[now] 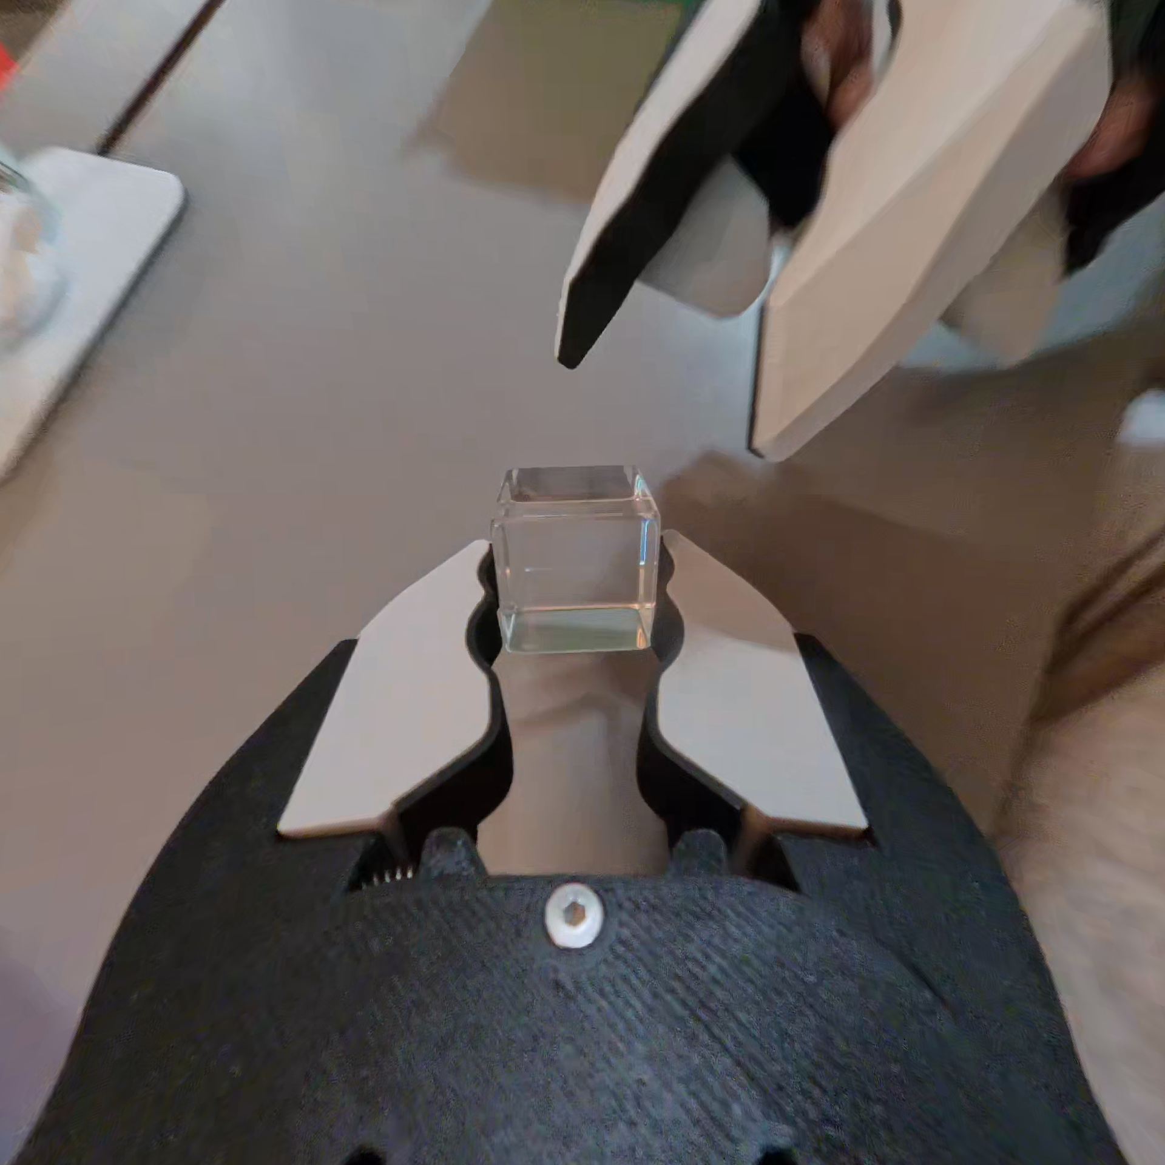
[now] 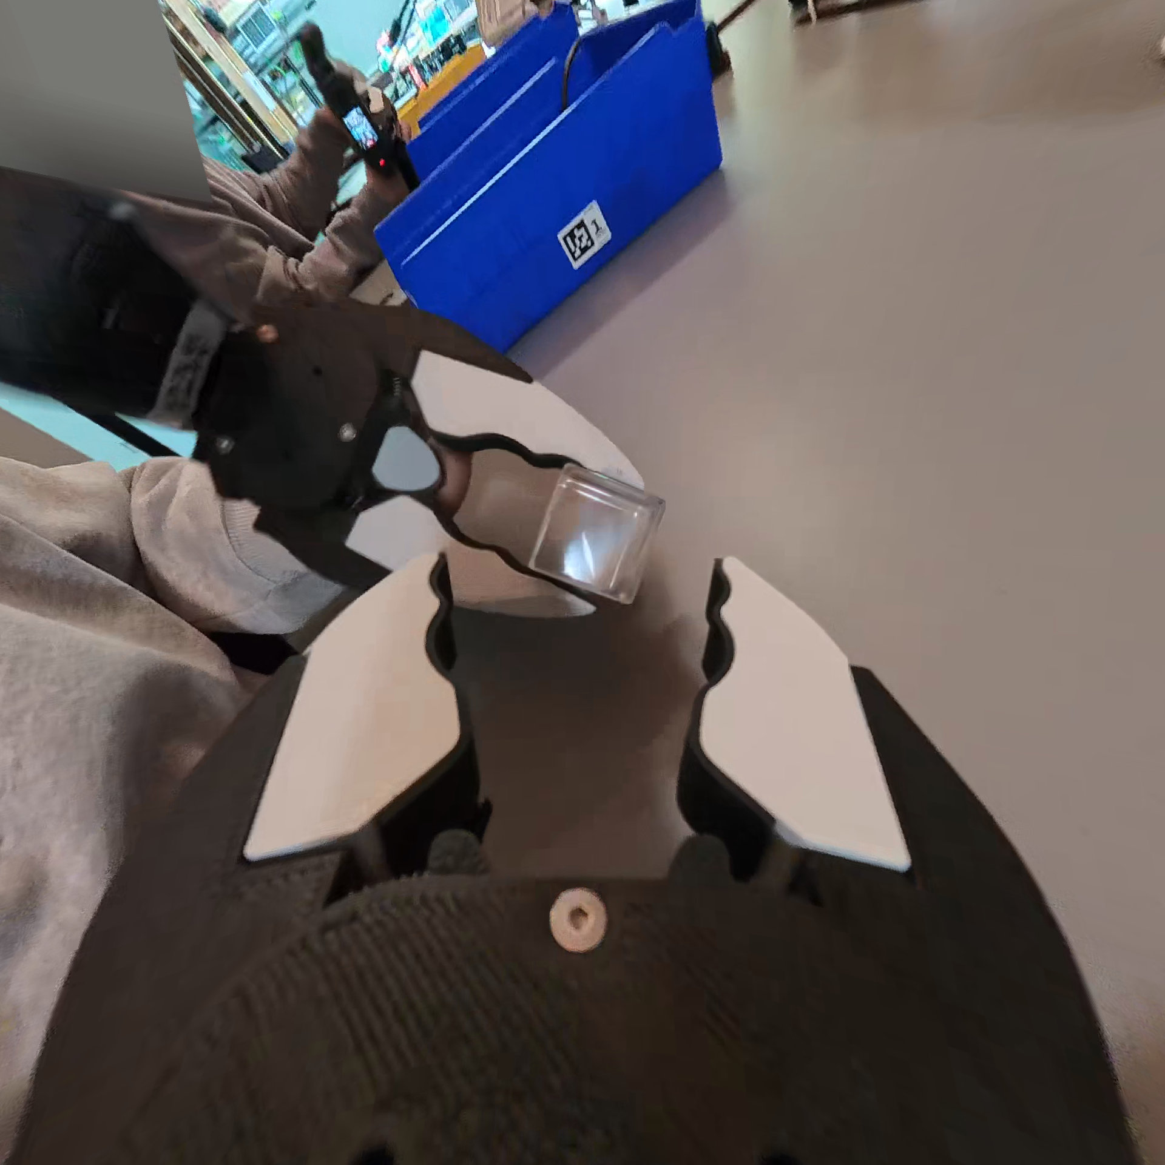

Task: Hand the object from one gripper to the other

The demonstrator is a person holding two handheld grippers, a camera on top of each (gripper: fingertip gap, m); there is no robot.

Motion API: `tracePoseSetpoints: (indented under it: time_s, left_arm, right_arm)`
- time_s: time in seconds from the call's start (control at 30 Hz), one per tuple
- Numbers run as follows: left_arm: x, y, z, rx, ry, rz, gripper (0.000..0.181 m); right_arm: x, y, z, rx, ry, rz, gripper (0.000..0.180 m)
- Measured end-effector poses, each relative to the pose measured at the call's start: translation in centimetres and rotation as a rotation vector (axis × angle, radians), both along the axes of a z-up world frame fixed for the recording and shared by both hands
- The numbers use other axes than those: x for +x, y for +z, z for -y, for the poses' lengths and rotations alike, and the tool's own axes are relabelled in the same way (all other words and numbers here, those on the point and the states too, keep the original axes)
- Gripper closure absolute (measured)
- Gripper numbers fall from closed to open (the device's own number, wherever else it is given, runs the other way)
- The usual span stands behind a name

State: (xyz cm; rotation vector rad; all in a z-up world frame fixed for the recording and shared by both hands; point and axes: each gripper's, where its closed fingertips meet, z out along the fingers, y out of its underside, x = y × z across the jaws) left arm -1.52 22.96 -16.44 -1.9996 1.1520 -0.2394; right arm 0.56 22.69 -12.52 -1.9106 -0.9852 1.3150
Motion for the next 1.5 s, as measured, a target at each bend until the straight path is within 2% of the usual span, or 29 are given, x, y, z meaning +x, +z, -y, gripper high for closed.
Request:
tracePoseSetpoints:
  time_s: [0.1,0.27,0.3,0.37,0.47,0.63,0.67,0.77,0.83,1.07,1.13,1.27,1.43,1.5]
  left_arm:
    - [-0.1,-0.5,0.2,0.139,-0.009,-0.239,0.133]
    - [0.7,-0.5,0.9,0.287,-0.033,-0.449,0.133]
    - [0.9,-0.4,1.1,0.3,-0.036,-0.463,0.133]
    - [1.3,-0.1,1.4,0.318,-0.046,-0.468,0.133]
    - [1.5,0.4,1.5,0.363,-0.053,-0.472,0.13]
    - [1.8,1.5,1.2,0.384,-0.038,-0.344,0.121]
    - [1.7,1.9,0.9,0.389,-0.031,-0.315,0.11]
    - [1.4,2.7,0.5,0.295,-0.007,-0.132,0.09]
    - [1.7,3.1,0.7,0.177,-0.025,0.056,0.088]
    - [2.3,6.1,1.3,-0.406,-0.074,0.909,0.095]
    - [1.7,6.9,1.1,-0.525,-0.082,1.085,0.1]
    - [2.1,7.6,1.9,-0.654,-0.156,1.192,0.111]
    - [2.9,8.6,3.5,-0.991,-0.243,1.379,0.106]
    - [3.0,8.8,3.7,-1.066,-0.247,1.423,0.11]
  right_arm:
    - [-0.4,-1.0,0.5,-0.026,0.018,0.045,0.108]
    - [-1.2,-2.3,1.7,-0.108,0.057,0.068,0.111]
    - [-1.3,-2.6,2.0,-0.107,0.069,0.081,0.114]
    - [-1.4,-3.1,2.3,-0.084,0.084,0.12,0.133]
    - [-1.2,-2.8,2.2,-0.075,0.097,0.12,0.134]
    - [-0.8,-2.1,2.0,-0.074,0.105,0.091,0.134]
    - [-0.6,-2.1,1.8,-0.058,0.1,0.092,0.134]
    - [0.0,-1.2,0.9,-0.043,0.086,0.039,0.134]
    - [0.4,0.0,0.4,-0.055,0.087,-0.041,0.134]
    - [1.3,2.7,-0.3,0.032,0.094,-0.207,0.134]
    - [1.3,3.2,-0.1,0.051,0.103,-0.236,0.134]
    - [1.2,4.0,0.3,0.143,0.121,-0.277,0.134]
    - [1.2,4.5,1.0,0.487,0.149,-0.228,0.134]
    - [1.0,4.4,1.6,0.623,0.178,-0.189,0.134]
